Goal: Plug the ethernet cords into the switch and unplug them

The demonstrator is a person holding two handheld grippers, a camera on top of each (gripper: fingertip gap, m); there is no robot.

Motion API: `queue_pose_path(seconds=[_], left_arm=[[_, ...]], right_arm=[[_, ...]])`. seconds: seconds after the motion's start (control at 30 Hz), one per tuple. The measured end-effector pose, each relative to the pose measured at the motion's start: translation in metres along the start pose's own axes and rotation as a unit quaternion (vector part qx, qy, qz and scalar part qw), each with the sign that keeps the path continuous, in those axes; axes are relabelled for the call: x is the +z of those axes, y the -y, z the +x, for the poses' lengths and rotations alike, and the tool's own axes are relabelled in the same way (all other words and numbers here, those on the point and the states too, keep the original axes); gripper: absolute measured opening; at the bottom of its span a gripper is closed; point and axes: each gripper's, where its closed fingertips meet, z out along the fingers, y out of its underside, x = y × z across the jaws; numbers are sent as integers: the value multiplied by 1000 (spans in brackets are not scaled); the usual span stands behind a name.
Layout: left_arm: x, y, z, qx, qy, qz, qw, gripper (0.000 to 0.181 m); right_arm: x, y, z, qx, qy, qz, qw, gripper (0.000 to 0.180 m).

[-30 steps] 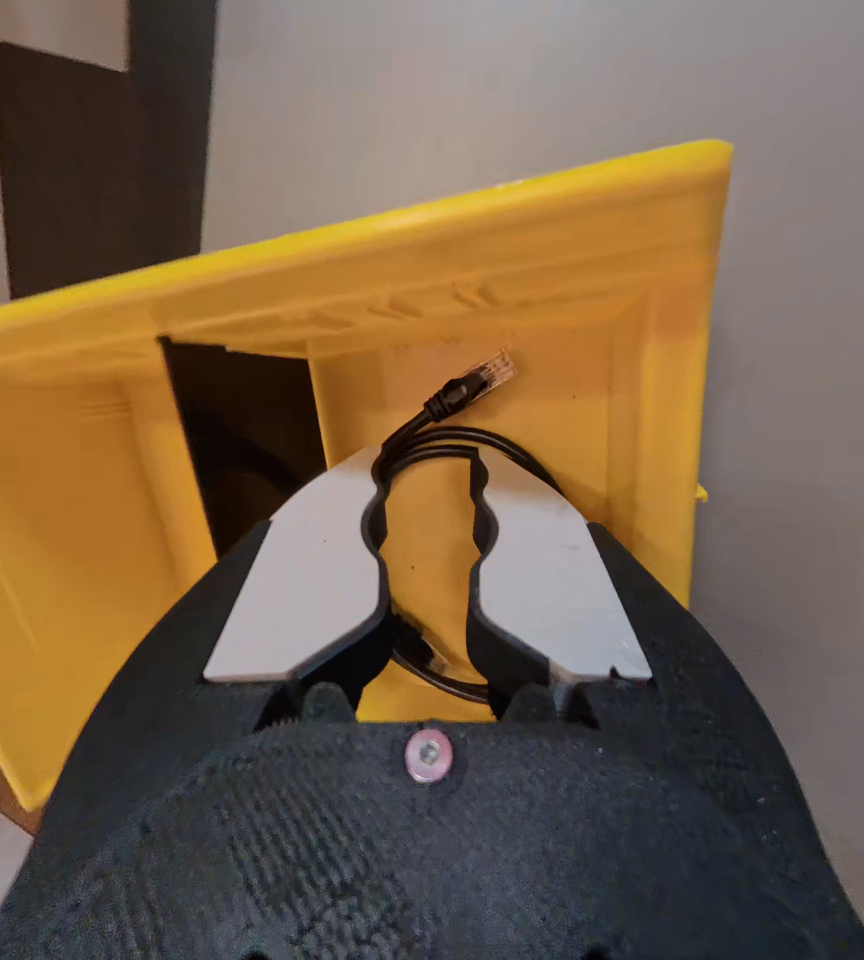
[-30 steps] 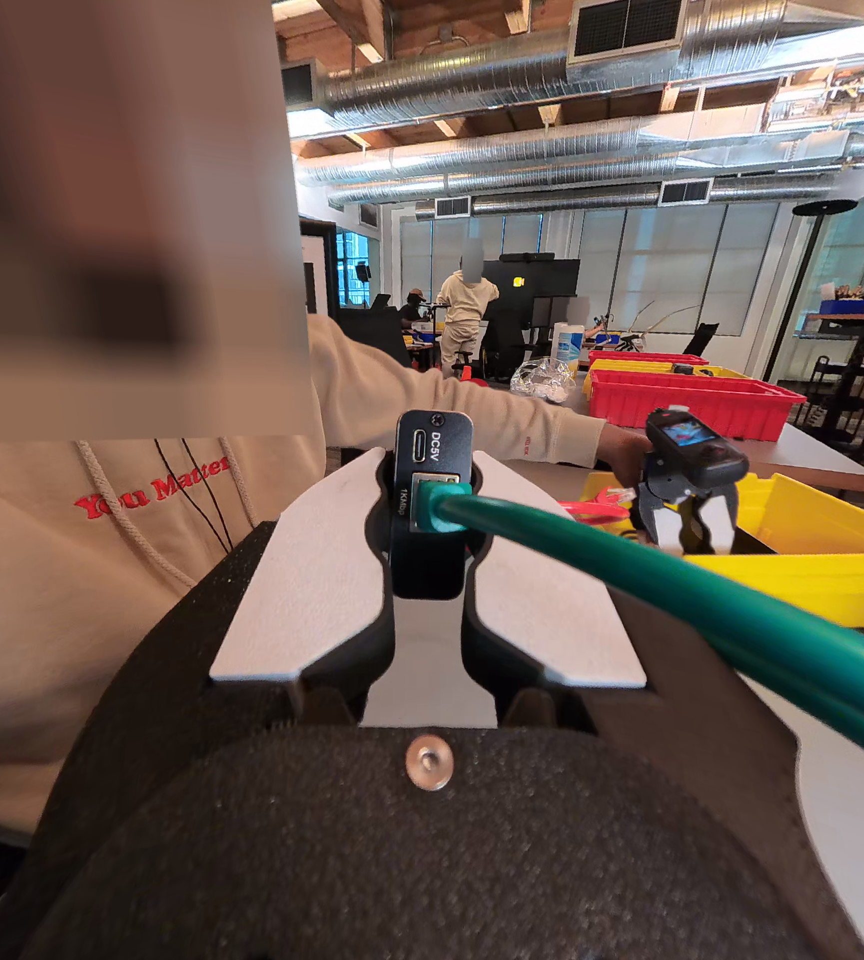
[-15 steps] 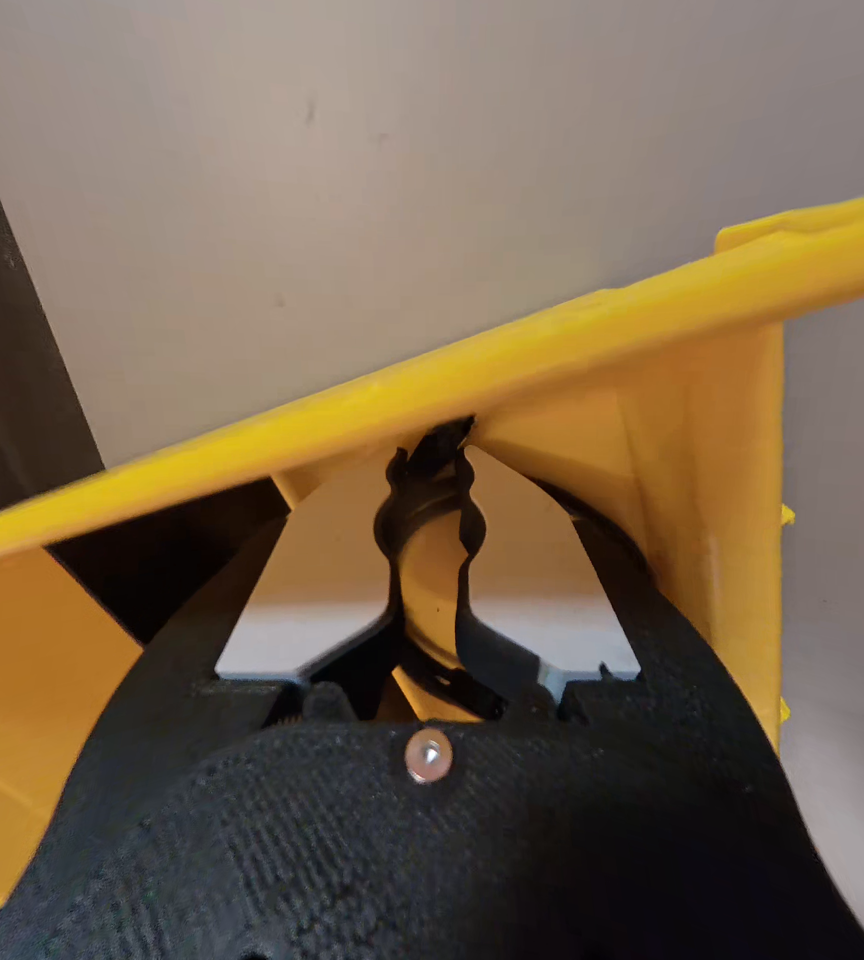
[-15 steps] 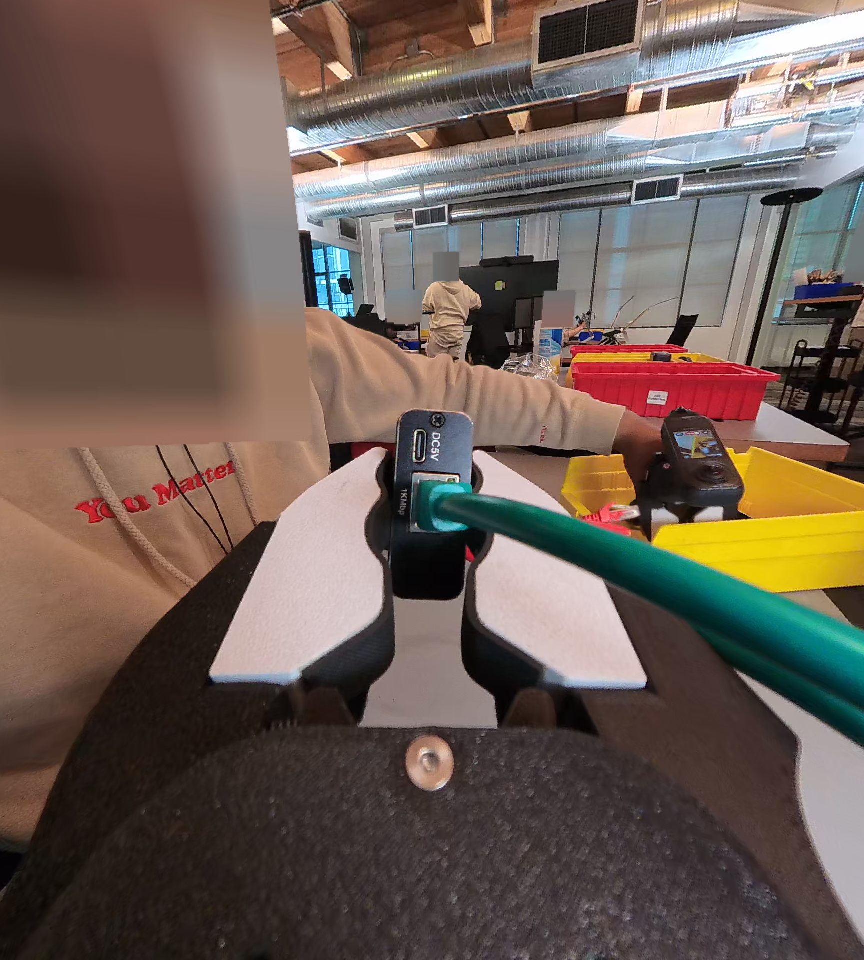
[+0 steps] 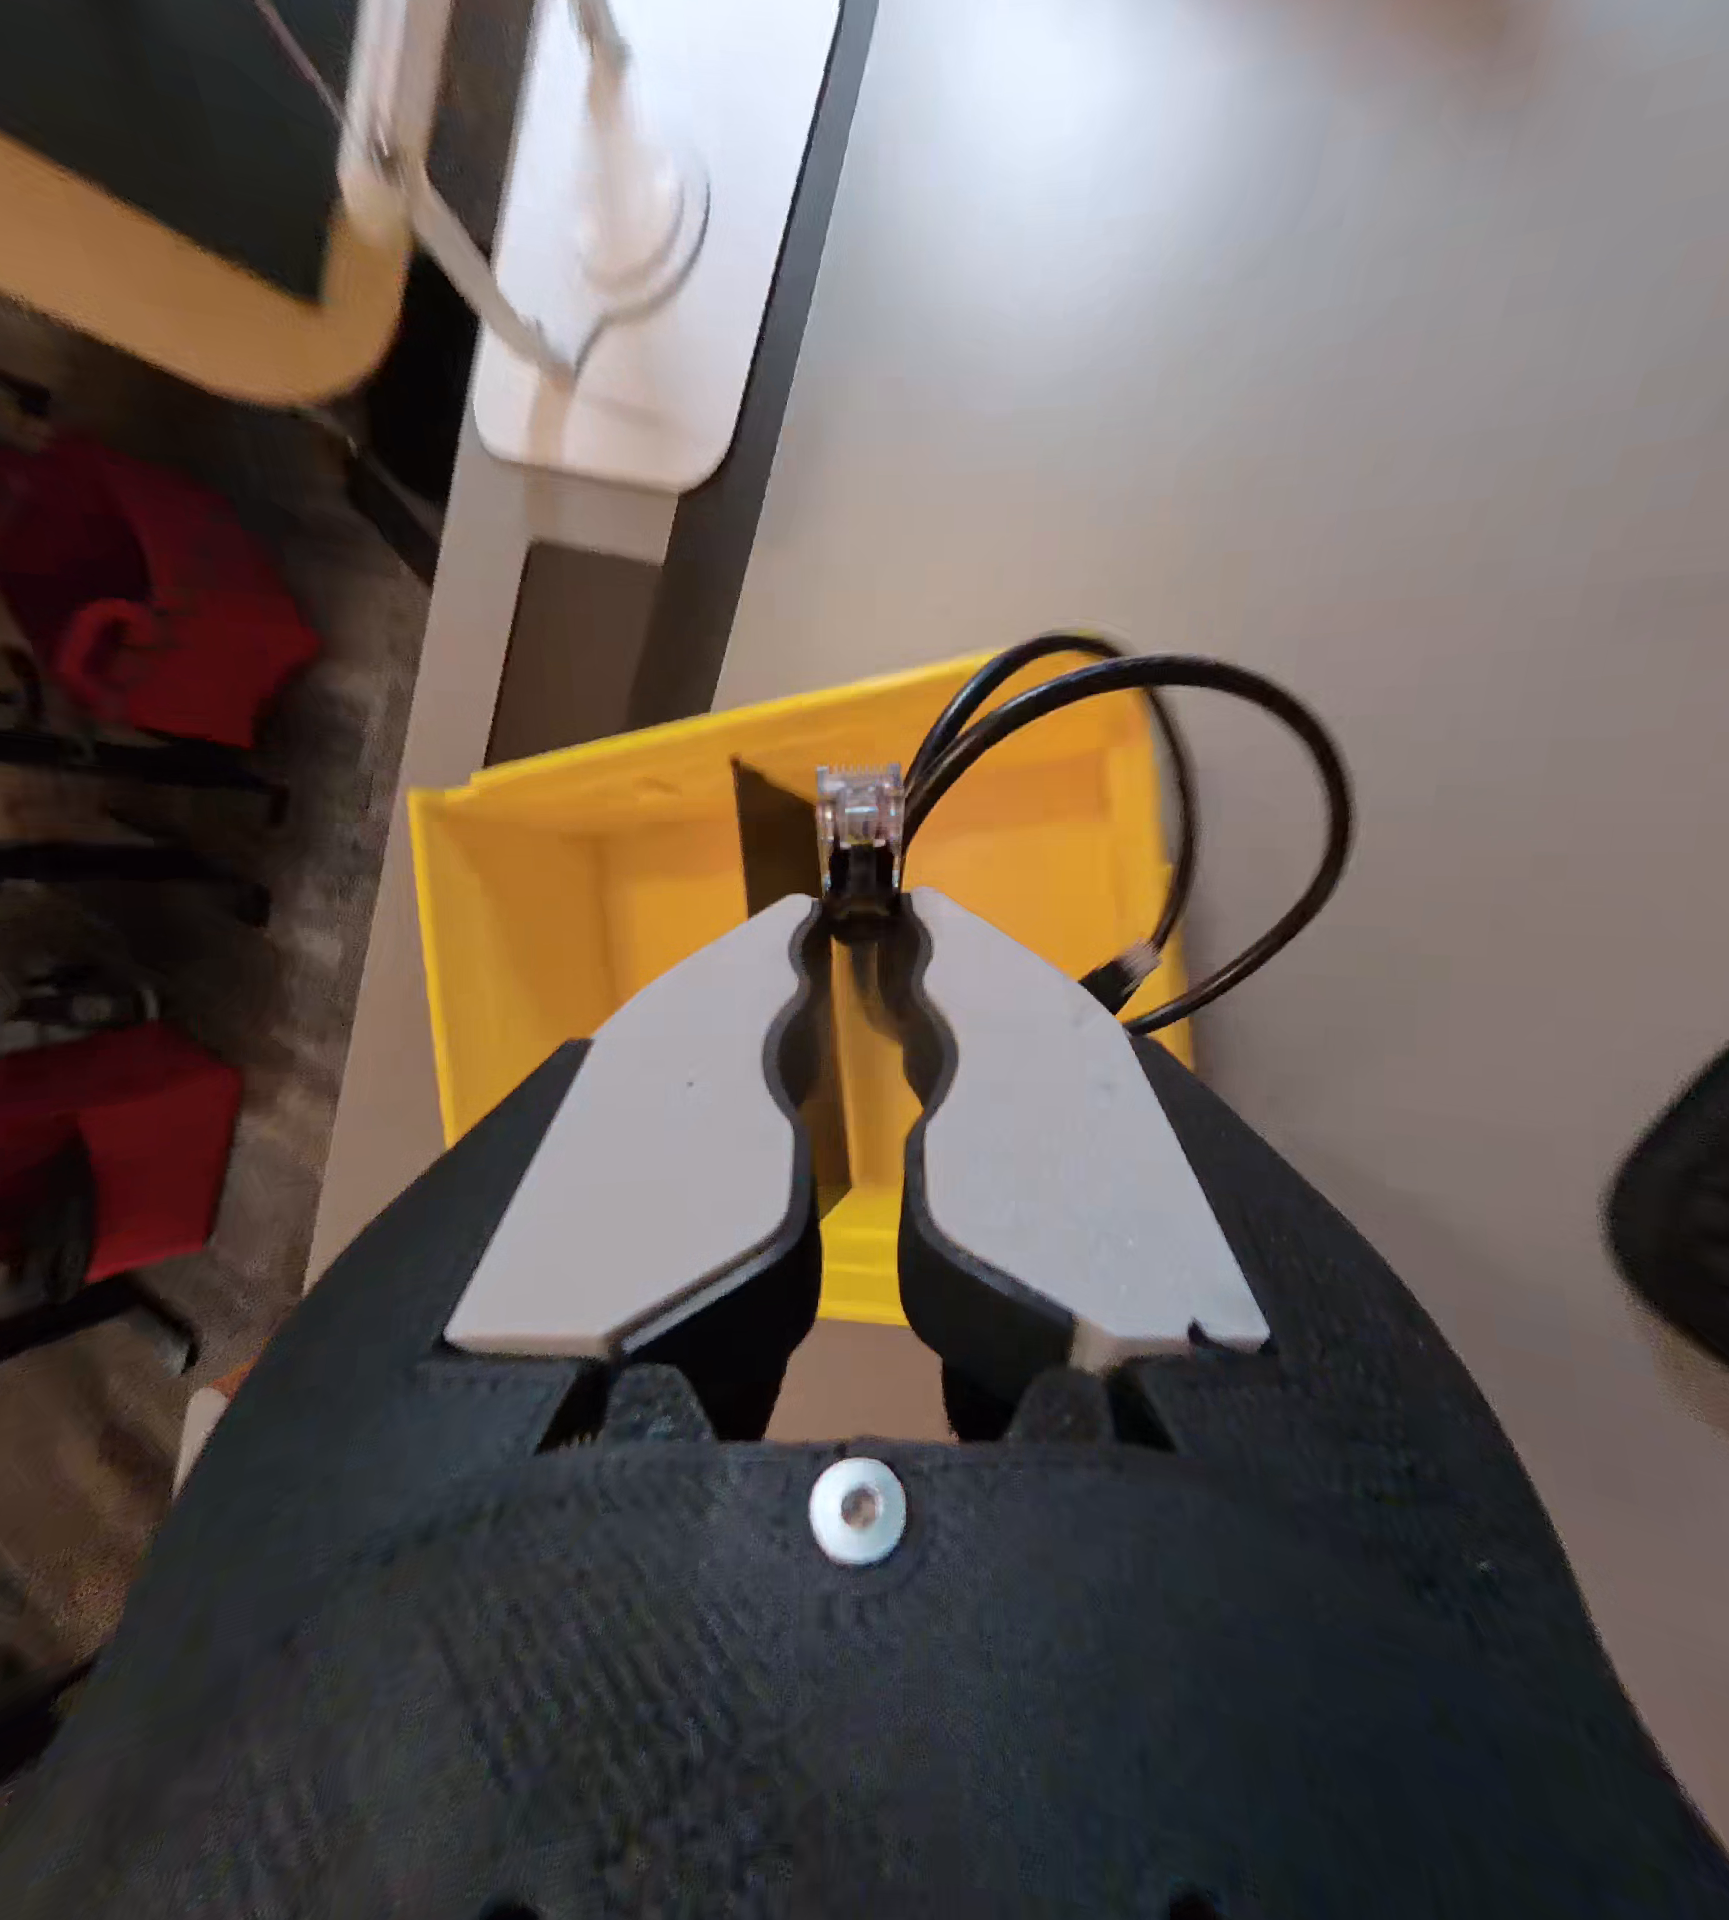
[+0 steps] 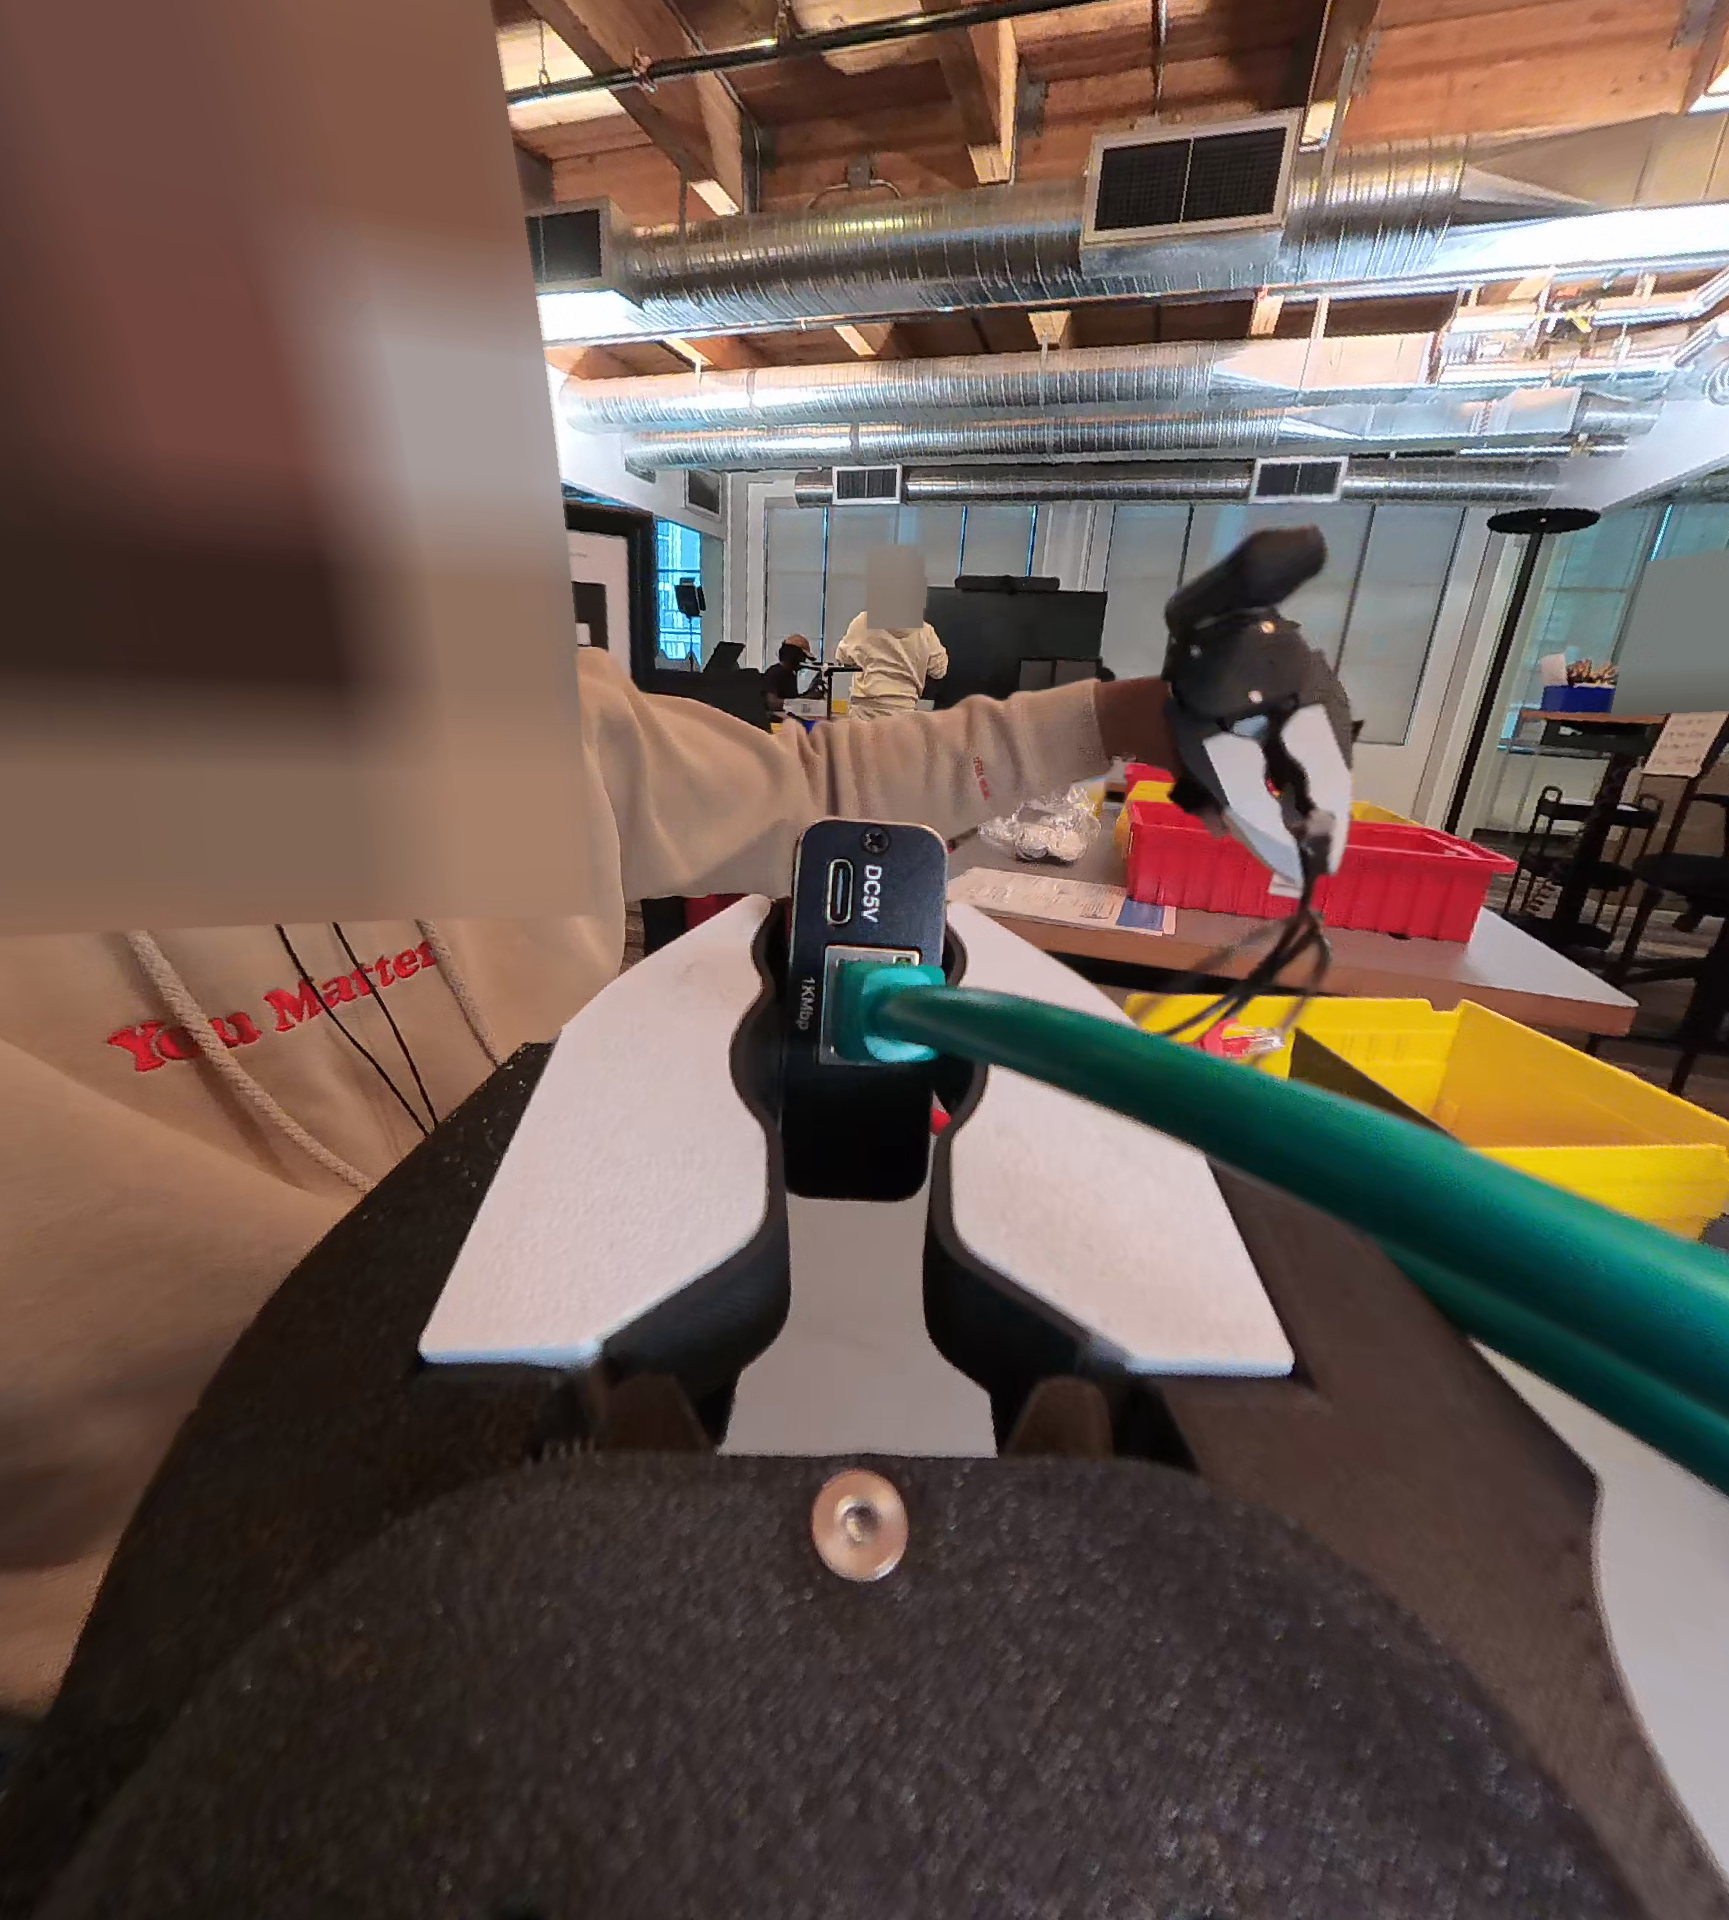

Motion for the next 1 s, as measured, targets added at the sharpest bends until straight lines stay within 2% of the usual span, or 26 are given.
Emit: queue_pose_path(seconds=[0.03, 0.13, 0.23, 0.3, 0.43, 0.5, 0.57, 0.67, 0.9, 1.0], left_arm=[[-12, 12, 8, -2, -11, 26, 1000, 11], [-35, 51, 52, -3, -83, 115, 990, 11], [-37, 86, 114, -5, -199, 206, 958, 11], [-27, 102, 157, -15, -286, 254, 924, 11], [-1, 129, 230, -46, -446, 332, 830, 11], [12, 141, 254, -61, -500, 352, 789, 11], [27, 150, 270, -71, -536, 351, 764, 11], [48, 161, 283, -74, -556, 329, 759, 11], [83, 165, 289, -81, -574, 238, 779, 11], [110, 158, 288, -81, -536, 214, 813, 12]], right_arm=[[1, 1, -1, -2, 1, 1, 1000, 25], [2, 2, -3, -5, 3, 2, 1000, 25], [2, -1, 0, 0, -1, 1, 1000, 25], [1, -7, 4, 10, -5, -4, 1000, 25], [0, -25, 12, 38, -8, -28, 999, 25], [0, -36, 13, 58, 2, -46, 997, 25], [2, -49, 12, 79, 18, -66, 995, 25], [5, -68, 10, 106, 37, -96, 989, 25], [18, -106, 13, 141, 47, -159, 976, 25], [18, -119, 16, 146, 37, -184, 971, 25]])
